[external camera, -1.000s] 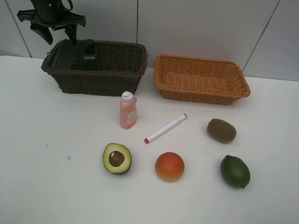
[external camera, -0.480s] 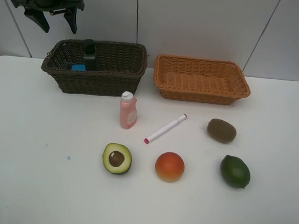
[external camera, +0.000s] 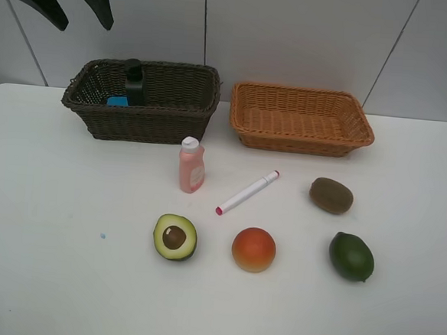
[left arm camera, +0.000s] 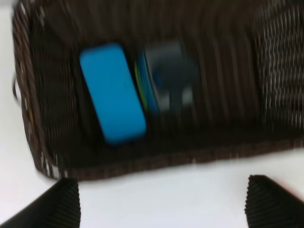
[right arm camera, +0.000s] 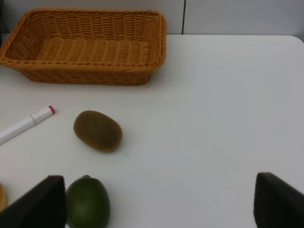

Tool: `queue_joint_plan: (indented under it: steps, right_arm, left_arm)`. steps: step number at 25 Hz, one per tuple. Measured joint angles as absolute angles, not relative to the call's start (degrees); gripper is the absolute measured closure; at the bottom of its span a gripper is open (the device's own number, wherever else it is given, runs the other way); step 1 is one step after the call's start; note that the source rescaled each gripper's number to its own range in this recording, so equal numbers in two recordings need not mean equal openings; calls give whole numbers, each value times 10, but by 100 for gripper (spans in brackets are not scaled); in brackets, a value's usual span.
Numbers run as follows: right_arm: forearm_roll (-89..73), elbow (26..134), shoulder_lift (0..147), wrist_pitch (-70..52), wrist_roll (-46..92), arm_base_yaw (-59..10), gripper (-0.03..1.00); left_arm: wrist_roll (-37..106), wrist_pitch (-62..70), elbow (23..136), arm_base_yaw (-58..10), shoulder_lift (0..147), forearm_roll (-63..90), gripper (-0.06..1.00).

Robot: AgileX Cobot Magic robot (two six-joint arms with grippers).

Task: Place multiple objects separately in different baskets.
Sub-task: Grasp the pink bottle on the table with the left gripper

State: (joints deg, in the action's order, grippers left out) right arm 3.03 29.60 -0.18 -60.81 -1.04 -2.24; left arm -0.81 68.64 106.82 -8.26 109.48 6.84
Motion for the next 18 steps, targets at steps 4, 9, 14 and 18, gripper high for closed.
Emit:
queue_joint_plan:
  steps: [4, 9, 14, 18]
  right_arm:
    - [30, 296, -2, -608, -10, -22, -3]
    - [30, 296, -2, -608, -10, -22, -3]
    - [30, 296, -2, -608, -10, -22, -3]
    - [30, 296, -2, -608, -10, -22, -3]
  left_arm:
    - [9, 686, 956, -141, 1033, 68, 9]
    - [16, 686, 934, -266, 1037, 50, 9]
    - [16, 686, 936, -354, 1090, 26, 9]
    - [8, 675, 936, -375, 1129, 24, 9]
